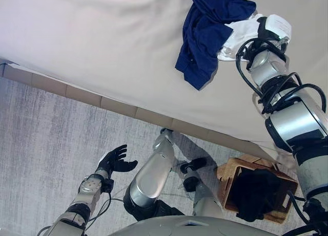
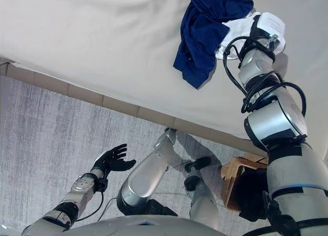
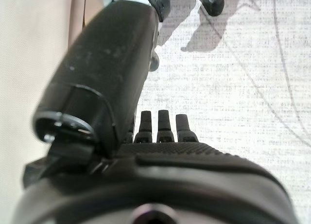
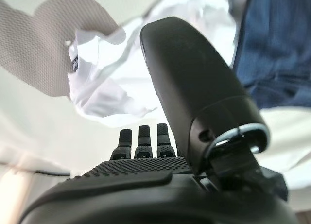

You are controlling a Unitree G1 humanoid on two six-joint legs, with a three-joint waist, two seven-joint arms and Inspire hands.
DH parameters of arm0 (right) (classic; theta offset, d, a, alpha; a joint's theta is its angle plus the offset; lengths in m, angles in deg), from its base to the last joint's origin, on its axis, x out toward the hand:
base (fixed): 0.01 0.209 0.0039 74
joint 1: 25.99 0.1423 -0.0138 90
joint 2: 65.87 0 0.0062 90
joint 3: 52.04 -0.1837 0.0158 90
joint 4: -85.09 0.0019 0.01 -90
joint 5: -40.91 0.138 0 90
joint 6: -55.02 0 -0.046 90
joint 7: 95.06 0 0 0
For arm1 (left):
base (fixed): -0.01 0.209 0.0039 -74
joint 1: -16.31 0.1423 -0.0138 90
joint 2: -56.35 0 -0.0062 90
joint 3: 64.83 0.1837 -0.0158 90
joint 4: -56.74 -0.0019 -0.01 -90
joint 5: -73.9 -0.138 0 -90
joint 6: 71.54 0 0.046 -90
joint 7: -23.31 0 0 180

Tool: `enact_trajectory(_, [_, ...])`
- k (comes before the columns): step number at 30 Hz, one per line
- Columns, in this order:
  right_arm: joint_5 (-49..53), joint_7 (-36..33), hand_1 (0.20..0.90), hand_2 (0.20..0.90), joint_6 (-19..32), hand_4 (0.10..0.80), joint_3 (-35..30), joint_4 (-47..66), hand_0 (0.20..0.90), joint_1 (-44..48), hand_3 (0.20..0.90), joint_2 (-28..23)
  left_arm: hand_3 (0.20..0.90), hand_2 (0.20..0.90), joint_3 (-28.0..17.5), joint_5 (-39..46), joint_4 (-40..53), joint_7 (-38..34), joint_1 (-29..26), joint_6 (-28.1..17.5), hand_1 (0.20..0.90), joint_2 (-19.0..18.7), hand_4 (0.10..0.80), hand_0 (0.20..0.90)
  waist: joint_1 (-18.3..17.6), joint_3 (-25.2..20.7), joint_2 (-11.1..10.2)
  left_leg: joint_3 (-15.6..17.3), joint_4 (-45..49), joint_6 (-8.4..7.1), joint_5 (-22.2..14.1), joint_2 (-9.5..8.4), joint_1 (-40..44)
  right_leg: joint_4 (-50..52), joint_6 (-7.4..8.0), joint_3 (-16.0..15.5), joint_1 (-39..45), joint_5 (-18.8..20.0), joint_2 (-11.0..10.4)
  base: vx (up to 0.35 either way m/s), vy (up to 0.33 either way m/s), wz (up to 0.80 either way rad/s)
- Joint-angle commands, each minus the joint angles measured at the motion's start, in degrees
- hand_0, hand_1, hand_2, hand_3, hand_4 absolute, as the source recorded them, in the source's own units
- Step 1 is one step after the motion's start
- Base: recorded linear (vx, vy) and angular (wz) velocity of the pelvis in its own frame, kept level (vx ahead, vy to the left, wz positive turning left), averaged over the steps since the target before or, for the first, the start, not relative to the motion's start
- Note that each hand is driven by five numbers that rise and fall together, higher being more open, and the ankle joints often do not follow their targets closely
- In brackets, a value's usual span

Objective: Pick up the clothes from the bed and place them into the basket

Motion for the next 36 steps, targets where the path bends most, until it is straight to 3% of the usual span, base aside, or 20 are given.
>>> enact_trajectory(1, [-1.5,6.3,0.9,0.9,1.7,0.8,7.1,2.4,0.9,8.0,0.9,-3.4,0.9,0.9,-0.5,2.7,1.2,1.8,6.1,-1.7,0.9,-4.2,0.8,0.9,1.1,0.6,-0.7,4.7,1.1,4.0,-4.3,2.51,0.2,8.4,-0.46,0.4,-0.5,-0.6,-2.4,0.042,-0.018,0.03])
enact_trajectory(6, [0.7,7.4,0.9,0.9,0.8,0.8,6.1,1.7,0.9,8.6,0.9,-2.7,0.9,0.9,-1.1,3.1,2.1,2.8,6.5,-1.8,0.9,-5.0,0.8,0.9,1.2,0.6,-0.9,4.3,1.8,3.86,-4.3,2.76,-1.4,9.3,-0.41,-0.1,-2.1,-0.8,-1.9,0.028,-0.03,0.05])
enact_trajectory(7, [1.9,5.0,0.3,0.3,1.6,0.1,6.0,1.3,0.3,8.9,0.2,-2.7,0.9,0.9,-1.3,2.8,2.4,2.7,7.0,-2.1,0.9,-5.0,0.8,0.9,1.2,0.6,-0.8,4.2,1.5,3.86,-4.1,2.86,-1.9,9.1,-0.32,-0.2,-2.5,-0.8,-1.6,0.011,-0.039,0.03])
enact_trajectory(9, [5.8,-3.1,0.3,0.3,4.3,0.1,5.1,2.0,0.3,9.8,0.2,-2.8,0.9,0.9,-0.7,2.9,2.6,2.2,7.4,-2.2,0.9,-4.8,0.8,0.9,1.0,0.6,-0.9,4.2,0.9,3.82,-3.7,2.94,-2.1,8.5,-0.22,0.0,-2.8,-0.7,-1.1,0.004,-0.02,0.01])
enact_trajectory(10, [6.0,-3.8,0.3,0.3,4.4,0.1,4.9,2.1,0.3,9.8,0.2,-2.7,0.9,0.9,-0.7,3.0,2.6,2.1,7.4,-2.3,0.9,-4.7,0.8,0.9,0.9,0.6,-0.8,4.2,0.8,3.82,-3.7,2.95,-2.1,8.5,-0.22,0.0,-2.8,-0.7,-1.1,0.0,0.0,0.0])
enact_trajectory(12, [9.2,-17.7,0.3,0.3,10.4,0.1,1.8,4.4,0.3,10.3,0.2,-2.2,0.9,0.9,-0.2,2.9,1.7,1.2,7.6,-3.2,0.9,-3.6,0.8,0.9,0.3,0.6,-0.6,4.6,0.3,3.88,-3.8,3.03,-1.8,8.5,-0.23,0.3,-3.0,-0.6,-1.0,-0.011,0.017,-0.04])
enact_trajectory(14, [9.2,-23.7,0.3,0.3,14.1,0.1,-1.2,7.1,0.3,9.3,0.2,-1.8,0.9,0.9,-0.4,2.3,1.2,0.6,7.6,-3.3,0.9,-2.9,0.8,0.9,-0.2,0.6,-0.6,4.9,0.4,3.95,-4.3,2.99,-1.4,8.4,-0.2,0.8,-2.9,-0.5,-1.1,-0.008,0.006,-0.02])
enact_trajectory(22, [7.1,-38.3,0.3,0.3,16.5,0.1,-3.4,18.6,0.3,7.8,0.2,-4.1,0.9,0.9,-0.7,1.0,-1.0,-2.3,6.0,-2.9,0.9,-2.7,0.8,0.9,-2.8,0.6,-2.3,7.1,1.6,4.26,-7.4,3.24,3.2,6.9,0.04,3.7,-0.1,0.3,-1.2,-0.011,-0.014,-0.17])
enact_trajectory(27, [8.6,-41.1,0.3,0.3,17.9,0.1,-5.2,21.1,0.3,7.7,0.2,-7.2,0.9,0.9,-0.5,0.2,-0.4,-4.3,4.0,-0.9,0.9,-3.6,0.8,0.9,-4.1,0.4,-3.8,8.5,0.2,4.39,-8.9,3.65,9.5,4.0,-0.01,6.4,5.1,0.6,-0.5,0.032,-0.08,-0.35])
enact_trajectory(30, [9.2,-42.2,0.3,0.3,18.3,0.1,-7.1,23.7,0.3,6.1,0.2,-9.4,0.9,0.9,-0.1,-1.8,-0.1,-5.6,4.1,1.0,0.9,-3.9,0.8,0.9,-5.7,-2.6,-4.8,9.6,-2.0,4.53,-9.7,4.18,13.8,2.3,0.1,8.2,8.0,1.1,0.2,0.07,-0.092,-0.33])
enact_trajectory(31, [9.3,-41.7,0.3,0.3,18.2,0.1,-7.5,24.1,0.3,5.7,0.2,-10.0,0.9,0.9,0.2,-2.5,-0.1,-5.7,4.1,1.5,0.9,-4.2,0.8,0.9,-6.1,-3.3,-5.0,9.8,-2.3,4.84,-8.3,3.51,14.0,1.6,-0.22,7.9,8.3,2.6,-0.2,-0.001,-0.018,-0.27])
enact_trajectory(34, [10.4,-35.4,0.3,0.3,17.4,0.1,-7.7,26.0,0.3,4.1,0.2,-11.7,0.9,0.9,0.9,-3.5,0.0,-6.2,4.0,4.2,0.9,-4.3,0.8,0.9,-8.0,-6.3,-5.4,10.2,-2.9,4.86,-9.0,3.43,16.6,0.5,0.05,9.2,9.8,2.8,0.1,0.047,0.009,-0.25])
enact_trajectory(35, [12.7,-26.7,0.3,0.3,17.5,0.1,-7.5,26.5,0.3,2.4,0.2,-12.4,0.9,0.9,0.9,-4.0,0.1,-6.2,4.0,5.6,0.9,-4.3,0.8,0.9,-9.0,-7.7,-5.4,10.4,-3.3,4.82,-9.2,3.4,18.0,0.0,0.08,10.1,10.6,2.7,0.3,0.107,0.01,-0.22])
enact_trajectory(36, [13.3,-20.1,0.865,0.865,15.5,0.759,-6.5,27.4,0.865,1.2,0.859,-12.7,0.9,0.9,1.1,-4.4,-0.1,-6.1,4.0,6.2,0.9,-4.3,0.8,0.9,-9.5,-8.6,-5.5,10.4,-3.8,4.87,-9.0,3.33,19.0,-0.2,0.08,10.7,11.1,2.7,0.4,0.137,0.007,-0.29])
